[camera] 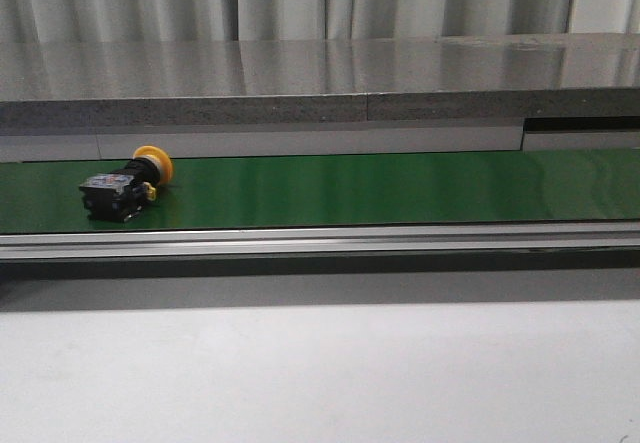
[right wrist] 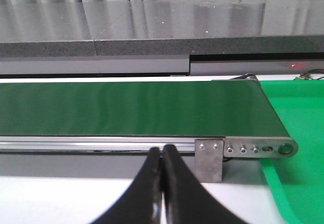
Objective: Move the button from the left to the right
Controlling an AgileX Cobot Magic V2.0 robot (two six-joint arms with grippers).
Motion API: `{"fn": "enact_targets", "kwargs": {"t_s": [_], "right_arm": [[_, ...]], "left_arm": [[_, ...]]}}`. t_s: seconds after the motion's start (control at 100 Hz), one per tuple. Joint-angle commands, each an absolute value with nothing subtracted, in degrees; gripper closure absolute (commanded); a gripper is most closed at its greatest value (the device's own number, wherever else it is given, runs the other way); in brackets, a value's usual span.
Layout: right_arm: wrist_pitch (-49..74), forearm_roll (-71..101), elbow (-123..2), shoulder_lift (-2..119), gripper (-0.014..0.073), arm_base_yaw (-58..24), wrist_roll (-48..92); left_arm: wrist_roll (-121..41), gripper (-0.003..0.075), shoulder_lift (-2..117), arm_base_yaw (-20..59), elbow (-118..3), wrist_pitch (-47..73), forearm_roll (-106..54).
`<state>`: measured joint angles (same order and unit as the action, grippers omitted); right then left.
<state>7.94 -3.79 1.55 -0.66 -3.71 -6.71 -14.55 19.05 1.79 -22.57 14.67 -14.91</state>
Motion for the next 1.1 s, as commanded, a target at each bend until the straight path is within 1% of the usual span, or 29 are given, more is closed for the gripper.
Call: {"fn": "enact_targets", "kwargs": {"t_s": [0.0,0.1,0.15,0.17,0.22,0.24,0.29,0.35,1.09], "right_arm": [[3.0,-4.3,0.7,-1.8,0.0662,-3.5,-6.8],[3.0,-4.3,0.7,-1.8,0.0662,-3.5,-6.8],[3.0,-4.3,0.7,-1.8,0.0662,-3.5,-6.8],[3.0,-4.3,0.7,-1.8,0.0662,-3.5,-6.8],[3.0,-4.3,0.7,-1.8,0.0662,-3.5,-6.8],[3.0,-4.3,0.7,-1.8,0.0662,-3.5,-6.8],[3.0,-4.3,0.7,-1.8,0.0662,-3.5,-6.8],[3.0,-4.3,0.7,-1.8,0.0662,-3.5,-6.8],[1.4,-4.3,0.6,-1.8,0.0662,-3.5,-6.8]], "left_arm": [[-14.4,0.0208,19.5,2.2,-24.1,10.4,-15.7],[-14.4,0.0355,19.5,2.2,-24.1,10.4,-15.7],[-14.4,0.0447,19.5,2.2,-24.1,10.4,-15.7],[-14.4,0.0470,19.5,2.2,-24.1,10.4,-15.7],[-14.4,0.0561,19.5,2.2,-24.1,10.4,-15.7],[-14.4,0.0583,19.5,2.2,-24.1,10.4,-15.7],[-14.4,0.0668,19.5,2.2,-24.1,10.4,-15.7],[-14.4,0.0742,19.5,2.2,-24.1,10.4,-15.7],[-14.4,0.0740,19.5,2.2,-24.1,10.4,-15.7]]}}
